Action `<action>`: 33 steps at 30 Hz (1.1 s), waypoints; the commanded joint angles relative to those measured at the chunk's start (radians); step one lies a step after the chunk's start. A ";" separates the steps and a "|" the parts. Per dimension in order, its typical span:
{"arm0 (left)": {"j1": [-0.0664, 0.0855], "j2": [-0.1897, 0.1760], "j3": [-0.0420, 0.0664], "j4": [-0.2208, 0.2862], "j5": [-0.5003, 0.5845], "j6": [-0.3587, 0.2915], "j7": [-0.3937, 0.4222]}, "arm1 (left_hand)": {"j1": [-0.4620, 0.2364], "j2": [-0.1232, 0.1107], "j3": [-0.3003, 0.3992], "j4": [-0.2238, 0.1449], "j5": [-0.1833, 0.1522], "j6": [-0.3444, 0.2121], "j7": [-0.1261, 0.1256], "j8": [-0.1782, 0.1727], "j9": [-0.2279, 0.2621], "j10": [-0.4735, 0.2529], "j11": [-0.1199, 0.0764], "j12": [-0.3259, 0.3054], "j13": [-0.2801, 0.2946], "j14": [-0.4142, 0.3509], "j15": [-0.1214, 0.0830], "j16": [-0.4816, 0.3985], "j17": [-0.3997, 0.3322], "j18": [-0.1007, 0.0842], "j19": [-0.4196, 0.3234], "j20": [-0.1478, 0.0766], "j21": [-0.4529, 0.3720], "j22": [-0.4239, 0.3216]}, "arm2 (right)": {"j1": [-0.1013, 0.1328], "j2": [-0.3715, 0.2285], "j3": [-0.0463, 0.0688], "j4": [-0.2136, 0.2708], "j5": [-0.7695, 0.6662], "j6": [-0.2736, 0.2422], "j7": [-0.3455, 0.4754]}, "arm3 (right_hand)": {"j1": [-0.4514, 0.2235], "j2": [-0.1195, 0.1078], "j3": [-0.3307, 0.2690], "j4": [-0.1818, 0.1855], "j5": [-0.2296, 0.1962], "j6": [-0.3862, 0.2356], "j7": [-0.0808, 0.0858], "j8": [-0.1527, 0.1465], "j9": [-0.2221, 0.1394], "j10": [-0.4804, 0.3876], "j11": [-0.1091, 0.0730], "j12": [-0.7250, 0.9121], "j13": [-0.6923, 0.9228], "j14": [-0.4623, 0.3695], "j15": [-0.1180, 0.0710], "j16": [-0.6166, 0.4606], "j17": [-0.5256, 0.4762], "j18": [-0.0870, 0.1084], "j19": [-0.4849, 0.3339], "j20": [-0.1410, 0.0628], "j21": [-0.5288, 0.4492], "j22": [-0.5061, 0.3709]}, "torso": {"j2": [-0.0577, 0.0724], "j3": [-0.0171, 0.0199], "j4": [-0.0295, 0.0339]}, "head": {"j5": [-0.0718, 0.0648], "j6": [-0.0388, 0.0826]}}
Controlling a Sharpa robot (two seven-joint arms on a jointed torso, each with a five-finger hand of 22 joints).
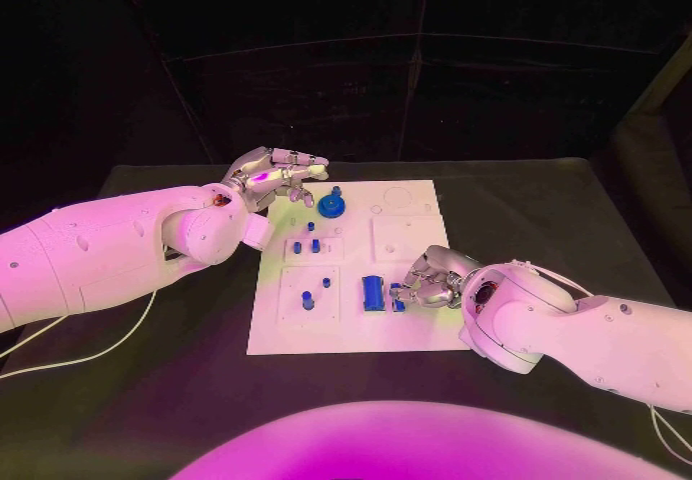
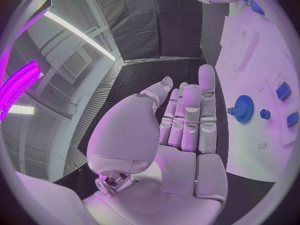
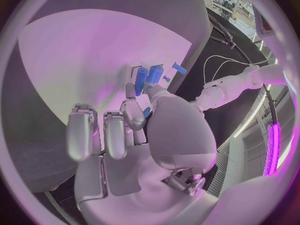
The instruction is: Assemble the parts on the task board
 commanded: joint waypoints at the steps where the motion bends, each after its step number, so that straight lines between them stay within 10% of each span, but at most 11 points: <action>1: 0.002 0.001 0.001 0.002 -0.003 0.016 0.000 | 0.008 0.003 0.000 -0.006 0.002 -0.007 0.003 0.005 -0.002 -0.006 0.000 0.005 0.002 -0.005 0.000 -0.003 -0.001 0.014 -0.006 0.000 -0.004 -0.001 | 0.002 -0.001 0.000 -0.001 -0.022 0.026 -0.016 | -0.005 -0.001 -0.003 -0.001 -0.008 0.008 0.000 0.004 0.000 0.005 -0.004 0.002 0.001 0.075 -0.005 0.002 0.110 -0.007 0.013 -0.007 0.004 0.005 | 0.000 -0.0005 0.0000 | 0.000 0.000; 27: 0.002 0.000 0.001 0.002 -0.004 0.022 -0.005 | 0.008 0.003 0.000 -0.006 0.002 -0.007 0.003 0.005 -0.002 -0.006 0.000 0.005 0.002 -0.005 0.000 -0.003 -0.001 0.014 -0.006 0.000 -0.004 -0.001 | 0.002 0.012 0.000 -0.011 -0.068 0.041 -0.021 | -0.023 0.004 -0.025 0.003 -0.080 0.008 -0.002 0.011 0.021 0.008 -0.006 0.000 0.005 0.075 -0.007 0.002 0.111 -0.008 0.014 -0.010 0.004 0.007 | 0.000 -0.0003 -0.0004 | 0.003 0.000; 33: 0.002 0.000 0.001 0.002 -0.004 0.024 -0.008 | 0.008 0.003 0.000 -0.006 0.002 -0.007 0.003 0.005 -0.002 -0.006 0.000 0.005 0.002 -0.005 0.000 -0.003 -0.001 0.014 -0.006 0.000 -0.004 -0.001 | 0.002 0.011 0.000 -0.018 -0.068 0.041 -0.022 | -0.065 0.006 -0.060 0.033 -0.163 0.008 0.001 0.012 0.030 0.008 -0.002 -0.007 0.004 0.074 -0.004 0.000 0.108 -0.008 0.012 -0.009 0.002 0.004 | 0.000 -0.0005 0.0001 | 0.004 0.000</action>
